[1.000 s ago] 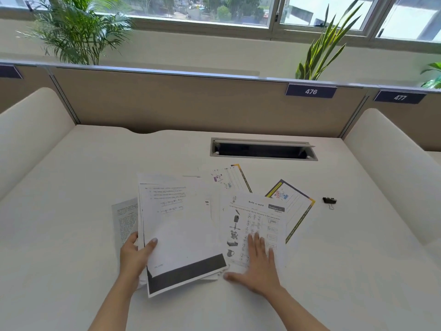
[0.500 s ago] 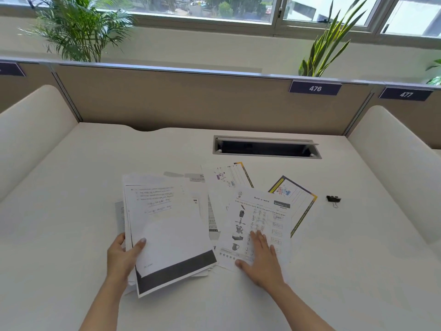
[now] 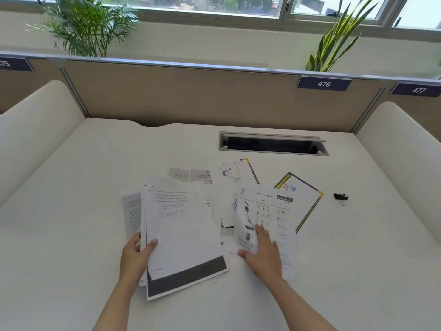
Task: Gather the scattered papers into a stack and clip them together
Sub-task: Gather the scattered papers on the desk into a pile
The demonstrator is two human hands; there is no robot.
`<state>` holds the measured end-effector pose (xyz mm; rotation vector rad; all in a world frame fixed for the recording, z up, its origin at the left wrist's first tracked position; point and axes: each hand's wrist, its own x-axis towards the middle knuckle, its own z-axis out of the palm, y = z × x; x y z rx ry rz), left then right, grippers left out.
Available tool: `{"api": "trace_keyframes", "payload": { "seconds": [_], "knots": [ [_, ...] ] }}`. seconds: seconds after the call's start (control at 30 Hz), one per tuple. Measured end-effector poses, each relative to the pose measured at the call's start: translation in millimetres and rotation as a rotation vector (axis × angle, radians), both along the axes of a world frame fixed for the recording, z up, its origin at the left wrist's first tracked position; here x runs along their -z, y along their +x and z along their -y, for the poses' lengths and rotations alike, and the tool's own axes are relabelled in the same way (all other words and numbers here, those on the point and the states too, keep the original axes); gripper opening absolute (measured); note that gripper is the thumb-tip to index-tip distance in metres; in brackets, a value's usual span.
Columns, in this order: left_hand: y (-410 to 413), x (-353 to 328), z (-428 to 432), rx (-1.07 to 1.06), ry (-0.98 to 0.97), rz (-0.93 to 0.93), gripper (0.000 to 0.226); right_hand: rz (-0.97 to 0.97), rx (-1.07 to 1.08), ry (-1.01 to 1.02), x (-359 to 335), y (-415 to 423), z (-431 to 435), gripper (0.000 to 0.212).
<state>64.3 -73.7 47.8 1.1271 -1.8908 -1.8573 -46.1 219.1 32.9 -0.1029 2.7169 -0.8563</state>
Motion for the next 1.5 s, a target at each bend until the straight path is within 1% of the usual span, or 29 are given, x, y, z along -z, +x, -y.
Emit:
{"api": "trace_keyframes", "payload": {
  "seconds": [0.07, 0.2, 0.3, 0.37, 0.47, 0.57, 0.67, 0.73, 0.77, 0.83, 0.9, 1.0, 1.03, 1.1, 1.17, 1.27, 1.3, 1.37, 1.4, 1.43, 1.5],
  "knots": [
    [0.5, 0.8, -1.4, -0.002, 0.011, 0.002, 0.034, -0.029, 0.076, -0.052, -5.5, -0.3, -3.4, 0.079],
    [-0.3, 3.9, -5.9, 0.028, 0.011, 0.026, 0.034, -0.104, 0.125, -0.09, -19.5, -2.2, -6.8, 0.054],
    [-4.5, 4.4, -15.9, 0.068, 0.015, 0.037, 0.032, -0.129, 0.167, -0.172, -28.5, -2.4, -1.3, 0.043],
    [-9.1, 3.9, -24.7, 0.098, 0.007, 0.039, 0.03, -0.155, 0.158, -0.225, -34.3, 1.2, 5.8, 0.04],
    [-17.4, 3.9, -38.9, 0.149, 0.005, 0.048, 0.031, -0.171, 0.084, -0.27, -42.1, 10.1, 16.3, 0.039],
    [-23.3, 3.5, -49.9, 0.196, -0.004, 0.076, 0.034, -0.158, -0.063, -0.248, -43.9, 21.0, 25.7, 0.043],
    [-27.2, 3.8, -56.9, 0.222, 0.006, 0.082, 0.035, -0.057, -0.221, -0.215, -39.7, 31.1, 32.8, 0.054],
    [-29.0, 3.6, -61.2, 0.208, 0.01, 0.068, 0.028, 0.032, -0.317, -0.21, -31.8, 36.0, 34.3, 0.067],
    [-29.9, 2.9, -63.5, 0.196, 0.012, 0.061, 0.023, 0.065, -0.368, -0.203, -27.1, 38.3, 34.6, 0.069],
    [-31.1, 0.7, -68.6, 0.178, 0.031, 0.046, 0.02, 0.1, -0.476, -0.158, -18.8, 43.8, 34.2, 0.068],
    [-31.9, -0.7, -72.1, 0.168, 0.069, 0.032, 0.025, 0.119, -0.554, -0.131, -13.3, 48.6, 34.0, 0.066],
    [-31.7, 3.1, -74.4, 0.182, 0.066, 0.043, 0.033, 0.151, -0.623, -0.141, -15.5, 53.2, 35.9, 0.054],
    [-31.2, 5.1, -74.7, 0.182, 0.043, 0.057, 0.035, 0.158, -0.631, -0.146, -16.8, 53.4, 36.3, 0.052],
    [-29.7, 6.3, -76.0, 0.172, -0.008, 0.074, 0.035, 0.163, -0.615, -0.161, -18.3, 52.4, 35.8, 0.056],
    [-28.0, 3.9, -75.7, 0.153, -0.038, 0.066, 0.034, 0.169, -0.567, -0.186, -18.3, 49.5, 34.1, 0.06],
    [-26.0, -5.2, -67.7, 0.125, -0.061, 0.038, 0.036, 0.167, -0.474, -0.208, -18.3, 43.1, 29.3, 0.061],
    [-25.4, -9.6, -62.7, 0.12, -0.069, 0.033, 0.037, 0.158, -0.445, -0.203, -17.2, 40.3, 26.8, 0.063],
    [-23.7, -18.1, -49.3, 0.115, -0.083, 0.017, 0.038, 0.145, -0.403, -0.19, -15.4, 35.4, 21.3, 0.078],
    [-22.6, -22.8, -42.1, 0.112, -0.09, 0.005, 0.039, 0.151, -0.382, -0.188, -15.2, 33.2, 18.6, 0.083],
    [-21.7, -28.1, -35.3, 0.106, -0.091, -0.004, 0.04, 0.163, -0.359, -0.201, -16.2, 31.2, 16.2, 0.08],
    [-20.1, -40.6, -24.0, 0.09, -0.074, -0.04, 0.039, 0.188, -0.313, -0.261, -21.3, 28.2, 14.1, 0.069]
  ]
}}
